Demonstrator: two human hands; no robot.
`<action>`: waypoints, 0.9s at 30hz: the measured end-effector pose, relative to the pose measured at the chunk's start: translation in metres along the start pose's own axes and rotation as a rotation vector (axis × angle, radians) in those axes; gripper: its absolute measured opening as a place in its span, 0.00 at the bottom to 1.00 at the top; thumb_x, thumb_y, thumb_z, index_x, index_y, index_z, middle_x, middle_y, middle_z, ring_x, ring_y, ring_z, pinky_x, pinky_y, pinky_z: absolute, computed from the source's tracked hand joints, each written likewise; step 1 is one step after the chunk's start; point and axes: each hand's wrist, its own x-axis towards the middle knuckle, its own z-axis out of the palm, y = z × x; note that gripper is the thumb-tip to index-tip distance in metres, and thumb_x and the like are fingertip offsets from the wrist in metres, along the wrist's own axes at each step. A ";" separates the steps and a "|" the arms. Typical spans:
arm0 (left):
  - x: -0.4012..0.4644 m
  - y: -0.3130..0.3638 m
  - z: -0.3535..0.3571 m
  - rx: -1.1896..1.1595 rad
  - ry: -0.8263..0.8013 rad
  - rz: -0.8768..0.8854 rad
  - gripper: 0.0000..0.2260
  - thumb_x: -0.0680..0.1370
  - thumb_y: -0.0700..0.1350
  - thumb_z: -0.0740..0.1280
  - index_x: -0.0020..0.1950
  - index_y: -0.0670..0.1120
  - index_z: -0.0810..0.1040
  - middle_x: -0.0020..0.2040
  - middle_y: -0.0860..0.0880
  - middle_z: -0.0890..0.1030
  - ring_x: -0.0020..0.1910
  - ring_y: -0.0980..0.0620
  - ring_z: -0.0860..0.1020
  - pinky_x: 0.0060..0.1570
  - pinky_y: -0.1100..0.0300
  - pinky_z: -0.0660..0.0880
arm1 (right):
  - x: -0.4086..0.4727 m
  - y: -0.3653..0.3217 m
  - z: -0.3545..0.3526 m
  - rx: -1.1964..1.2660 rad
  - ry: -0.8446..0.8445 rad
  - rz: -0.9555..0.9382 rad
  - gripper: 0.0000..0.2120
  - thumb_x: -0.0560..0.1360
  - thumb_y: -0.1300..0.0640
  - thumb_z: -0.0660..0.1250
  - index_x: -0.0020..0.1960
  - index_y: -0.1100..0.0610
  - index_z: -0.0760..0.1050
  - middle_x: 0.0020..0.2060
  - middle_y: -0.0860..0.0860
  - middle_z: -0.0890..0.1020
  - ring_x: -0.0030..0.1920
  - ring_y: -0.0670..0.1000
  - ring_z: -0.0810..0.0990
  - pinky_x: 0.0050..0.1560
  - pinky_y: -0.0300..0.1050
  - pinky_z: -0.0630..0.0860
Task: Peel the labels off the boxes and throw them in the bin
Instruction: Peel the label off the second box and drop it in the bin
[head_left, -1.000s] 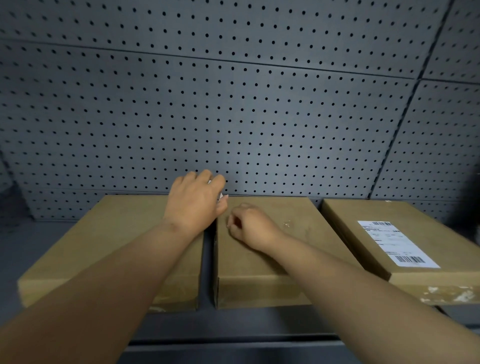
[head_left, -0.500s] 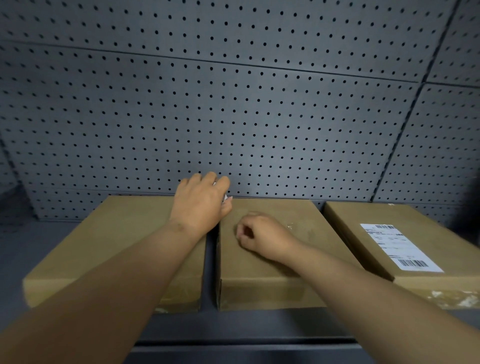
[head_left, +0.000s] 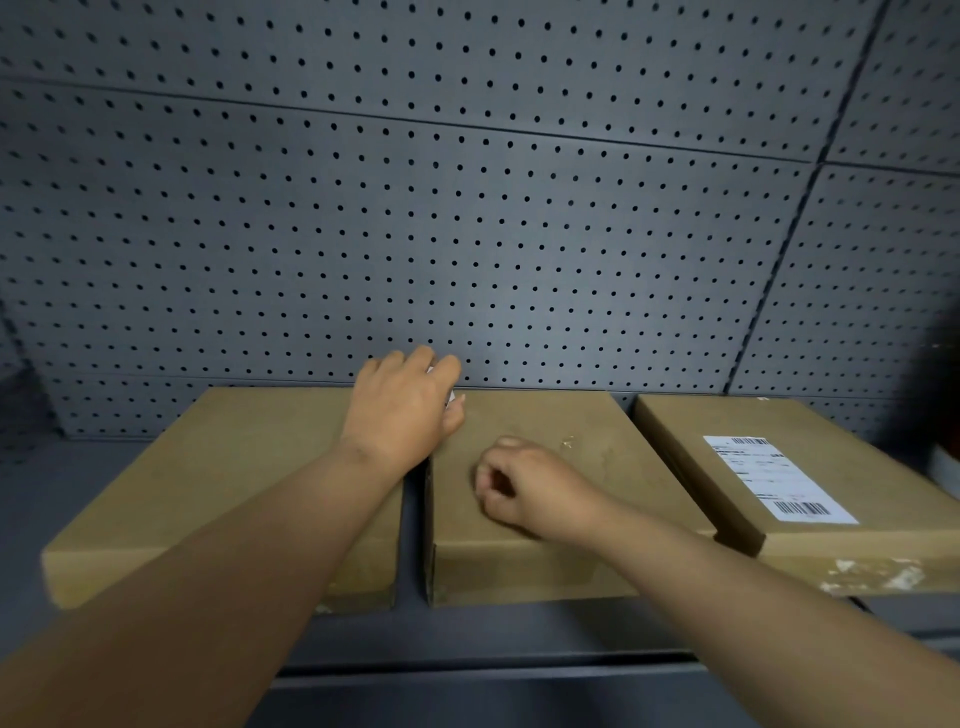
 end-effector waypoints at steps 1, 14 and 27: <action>-0.001 0.000 0.000 0.001 0.004 0.006 0.12 0.76 0.53 0.59 0.54 0.47 0.73 0.51 0.47 0.77 0.48 0.44 0.75 0.46 0.54 0.68 | -0.004 0.010 -0.007 -0.011 -0.005 0.036 0.04 0.71 0.61 0.66 0.44 0.60 0.78 0.45 0.55 0.78 0.48 0.54 0.76 0.49 0.41 0.68; -0.006 0.010 -0.003 -0.015 0.008 0.031 0.13 0.76 0.52 0.61 0.55 0.46 0.74 0.52 0.47 0.78 0.48 0.43 0.76 0.48 0.52 0.70 | -0.019 -0.017 0.006 0.040 0.015 0.038 0.04 0.71 0.61 0.65 0.43 0.60 0.77 0.43 0.54 0.75 0.46 0.55 0.77 0.47 0.42 0.70; -0.013 0.006 -0.006 -0.010 0.038 0.025 0.11 0.75 0.52 0.61 0.51 0.46 0.74 0.48 0.46 0.78 0.45 0.43 0.76 0.44 0.53 0.69 | -0.030 -0.001 0.002 -0.043 0.046 0.049 0.05 0.71 0.62 0.64 0.44 0.62 0.78 0.46 0.57 0.79 0.47 0.56 0.77 0.44 0.37 0.65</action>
